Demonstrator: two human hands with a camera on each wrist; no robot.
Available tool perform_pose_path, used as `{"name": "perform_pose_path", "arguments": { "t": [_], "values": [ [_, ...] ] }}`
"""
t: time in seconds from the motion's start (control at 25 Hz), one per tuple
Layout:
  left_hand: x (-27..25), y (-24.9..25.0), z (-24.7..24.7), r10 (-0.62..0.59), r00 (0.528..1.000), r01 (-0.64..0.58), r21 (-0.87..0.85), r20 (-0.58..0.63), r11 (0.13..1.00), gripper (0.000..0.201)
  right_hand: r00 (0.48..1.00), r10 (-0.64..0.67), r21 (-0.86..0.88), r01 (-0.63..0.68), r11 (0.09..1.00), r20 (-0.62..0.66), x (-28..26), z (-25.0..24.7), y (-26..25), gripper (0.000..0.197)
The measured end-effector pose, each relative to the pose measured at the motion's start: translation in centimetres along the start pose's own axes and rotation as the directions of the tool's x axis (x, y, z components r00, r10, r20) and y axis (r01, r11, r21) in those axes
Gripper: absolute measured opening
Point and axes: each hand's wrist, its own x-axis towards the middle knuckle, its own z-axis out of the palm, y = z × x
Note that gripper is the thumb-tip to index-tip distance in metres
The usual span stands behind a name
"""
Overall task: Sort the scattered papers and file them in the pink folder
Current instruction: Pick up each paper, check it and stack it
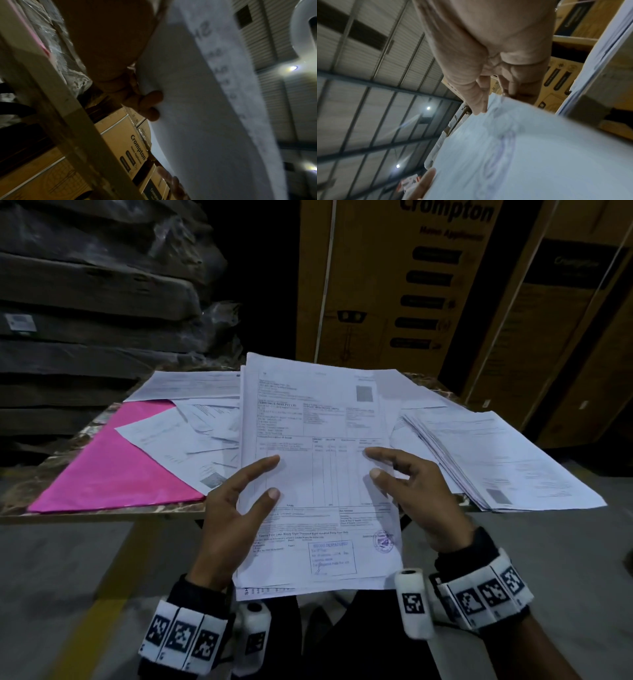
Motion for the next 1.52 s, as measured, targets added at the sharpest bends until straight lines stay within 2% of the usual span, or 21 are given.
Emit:
{"name": "perform_pose_path", "arguments": {
  "t": [0.16, 0.24, 0.36, 0.44, 0.52, 0.56, 0.6, 0.72, 0.8, 1.0, 1.12, 1.2, 1.36, 1.44, 1.52],
  "values": [
    [1.4, 1.9, 1.0, 0.075, 0.997, -0.075, 0.072, 0.001, 0.995, 0.042, 0.988, -0.132, 0.055, 0.137, 0.989, -0.083, 0.5, -0.5, -1.4, 0.029],
    [2.4, 2.8, 1.5, 0.136, 0.991, -0.134, 0.140, -0.002, 0.981, 0.044, 0.960, -0.237, 0.022, 0.242, 0.970, -0.147, 0.8, -0.4, -2.6, 0.029],
    [3.3, 4.3, 2.5, 0.280, 0.960, -0.274, 0.203, -0.005, 0.940, 0.049, 0.875, -0.441, -0.129, 0.423, 0.897, -0.200, 0.5, 0.0, -4.7, 0.026],
    [3.8, 5.0, 3.7, 0.407, 0.914, -0.397, 0.225, 0.004, 0.890, 0.048, 0.809, -0.545, -0.173, 0.518, 0.838, -0.221, 0.1, 0.3, -5.8, 0.027],
    [3.9, 4.9, 4.6, 0.468, 0.883, -0.458, 0.280, 0.034, 0.844, 0.043, 0.755, -0.611, -0.225, 0.570, 0.791, -0.237, 0.0, 0.7, -5.4, 0.025],
    [4.1, 4.5, 5.0, 0.461, 0.886, -0.455, 0.290, 0.049, 0.842, 0.041, 0.749, -0.620, -0.257, 0.568, 0.782, -0.234, 0.3, 0.8, -4.6, 0.022],
    [4.3, 3.8, 5.3, 0.436, 0.898, -0.434, 0.293, 0.062, 0.852, 0.040, 0.767, -0.601, -0.267, 0.544, 0.795, -0.227, 0.6, 0.8, -3.6, 0.020],
    [4.3, 1.6, 5.8, 0.318, 0.944, -0.329, 0.263, 0.083, 0.907, 0.040, 0.883, -0.425, -0.193, 0.390, 0.900, -0.200, 1.3, 1.2, -0.4, 0.033],
    [4.1, 0.7, 5.8, 0.251, 0.965, -0.262, 0.229, 0.074, 0.937, 0.042, 0.920, -0.341, -0.131, 0.320, 0.938, -0.195, 1.3, 1.2, 0.3, 0.036],
    [4.7, 0.7, 6.1, 0.286, 0.958, -0.283, 0.254, 0.025, 0.925, 0.040, 0.921, -0.337, -0.095, 0.325, 0.941, -0.195, 2.0, 0.7, 0.1, 0.037],
    [4.4, -0.7, 6.1, 0.161, 0.984, -0.175, 0.234, 0.075, 0.956, 0.041, 0.951, -0.252, -0.079, 0.241, 0.967, -0.179, 1.6, 1.4, 1.7, 0.041],
    [4.1, -1.2, 6.0, 0.107, 0.992, -0.119, 0.197, 0.071, 0.973, 0.040, 0.951, -0.240, -0.093, 0.226, 0.970, -0.195, 1.5, 1.5, 2.1, 0.045],
    [4.5, -0.3, 5.6, 0.223, 0.974, -0.208, 0.249, -0.035, 0.946, 0.036, 0.934, -0.289, -0.196, 0.250, 0.948, -0.208, 2.7, -0.4, 1.0, 0.051],
    [4.9, 0.1, 5.0, 0.241, 0.968, -0.212, 0.280, -0.072, 0.936, 0.032, 0.936, -0.314, -0.260, 0.268, 0.928, -0.156, 3.5, -1.7, 0.2, 0.058],
    [5.1, 0.2, 4.2, 0.209, 0.974, -0.174, 0.297, -0.088, 0.939, 0.029, 0.943, -0.325, -0.311, 0.288, 0.906, -0.074, 4.1, -3.2, -0.3, 0.062]
  ]
}}
